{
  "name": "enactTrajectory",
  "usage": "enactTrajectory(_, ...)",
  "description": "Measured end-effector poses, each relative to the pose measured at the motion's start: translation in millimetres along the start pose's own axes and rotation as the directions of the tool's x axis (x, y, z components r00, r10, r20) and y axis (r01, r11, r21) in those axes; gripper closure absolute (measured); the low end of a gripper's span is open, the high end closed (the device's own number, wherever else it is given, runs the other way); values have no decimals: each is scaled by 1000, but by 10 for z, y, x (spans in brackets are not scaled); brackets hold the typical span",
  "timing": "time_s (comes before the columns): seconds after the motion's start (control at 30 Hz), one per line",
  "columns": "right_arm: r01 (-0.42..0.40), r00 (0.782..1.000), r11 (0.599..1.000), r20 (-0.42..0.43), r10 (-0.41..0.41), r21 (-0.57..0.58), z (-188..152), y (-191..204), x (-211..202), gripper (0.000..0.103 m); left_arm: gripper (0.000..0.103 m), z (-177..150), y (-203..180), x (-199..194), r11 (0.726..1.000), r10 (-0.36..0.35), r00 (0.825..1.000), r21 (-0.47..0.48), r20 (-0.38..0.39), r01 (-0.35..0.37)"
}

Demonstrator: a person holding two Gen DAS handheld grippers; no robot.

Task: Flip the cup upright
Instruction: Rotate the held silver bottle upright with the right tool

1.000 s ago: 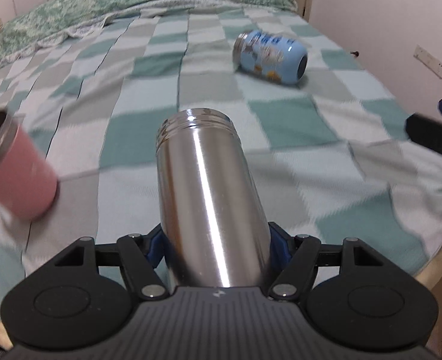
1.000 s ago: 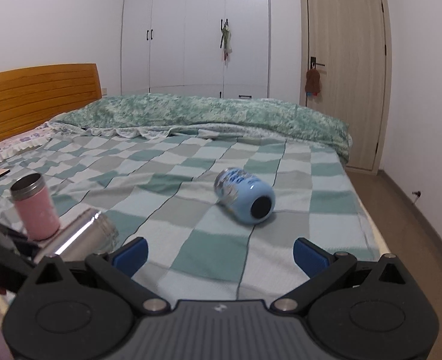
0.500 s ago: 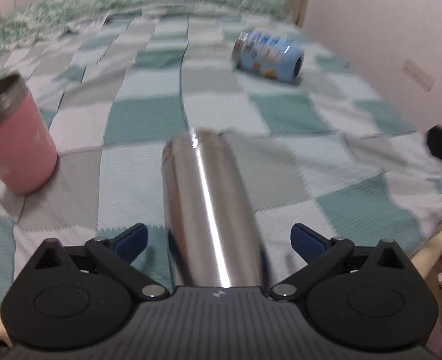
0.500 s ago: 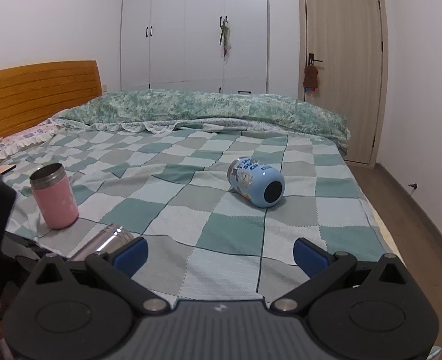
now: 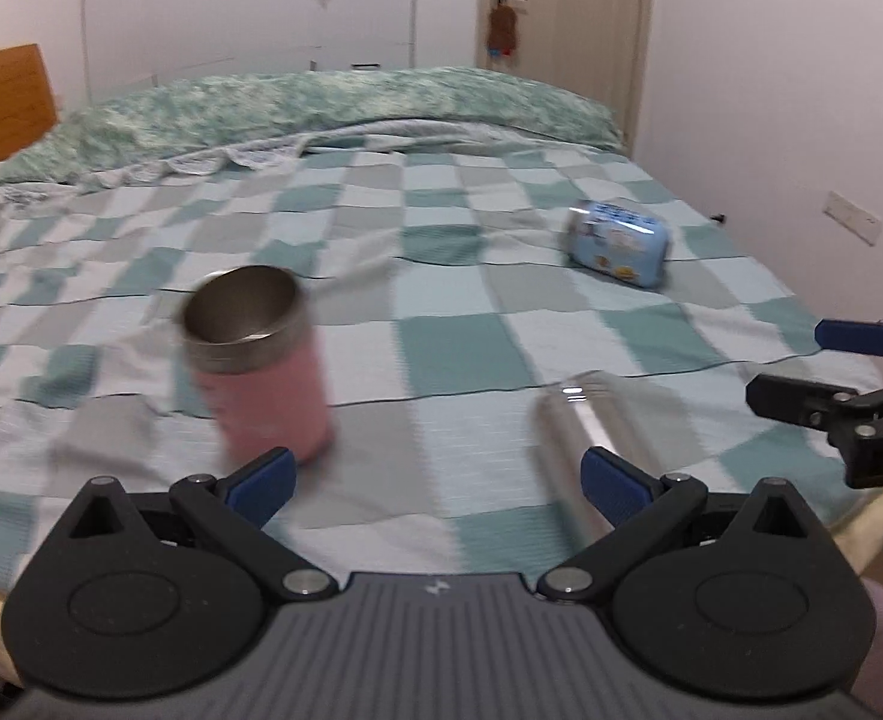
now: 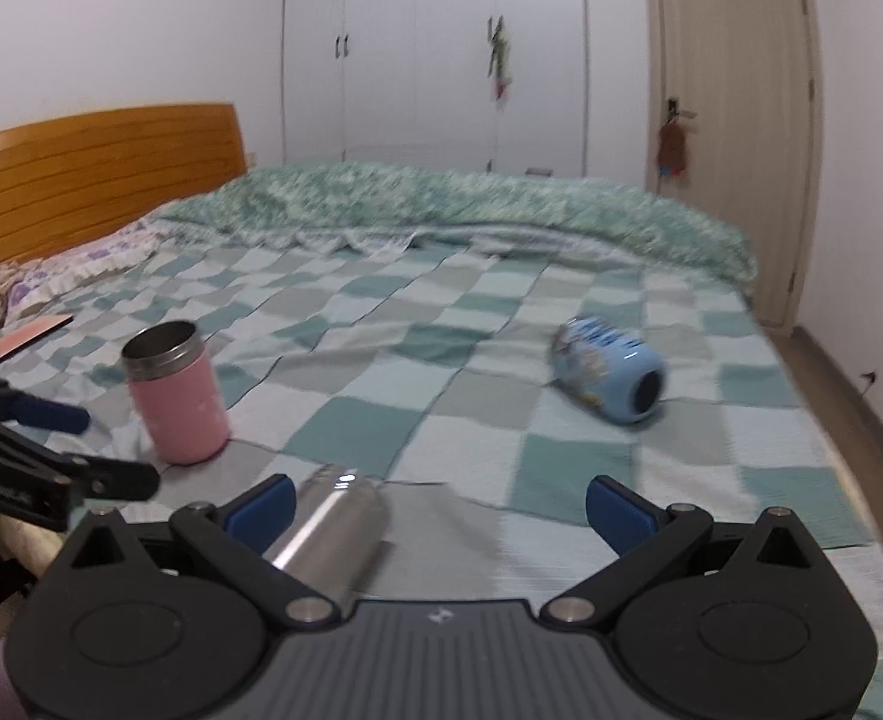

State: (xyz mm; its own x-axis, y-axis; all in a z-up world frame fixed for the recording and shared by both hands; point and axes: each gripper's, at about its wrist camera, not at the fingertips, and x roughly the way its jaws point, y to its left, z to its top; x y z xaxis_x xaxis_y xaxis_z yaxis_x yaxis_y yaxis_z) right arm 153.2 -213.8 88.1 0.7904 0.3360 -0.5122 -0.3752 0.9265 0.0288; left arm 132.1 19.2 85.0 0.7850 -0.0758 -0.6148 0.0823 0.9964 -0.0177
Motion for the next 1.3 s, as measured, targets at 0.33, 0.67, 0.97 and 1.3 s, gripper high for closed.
enactTrajectory(0.33,8,967,996,-255,15,90,71,395,787,0,0,-178,667,136,999,23,1000,-43,-3,-23)
enactTrajectory(0.67,61,909,993,-416,-12,105,142,502,1152,0,0,-292,799,324,999,-48,999,-18,13,48)
enactTrajectory(0.97,81,875,980,-484,16,179,131,459,1344,11,0,-323,786,434,997,-81,997,1,13,81)
enactTrajectory(1.3,-26,936,967,-334,113,253,101,357,1117,38,0,-344,793,416,995,-98,995,-5,23,98)
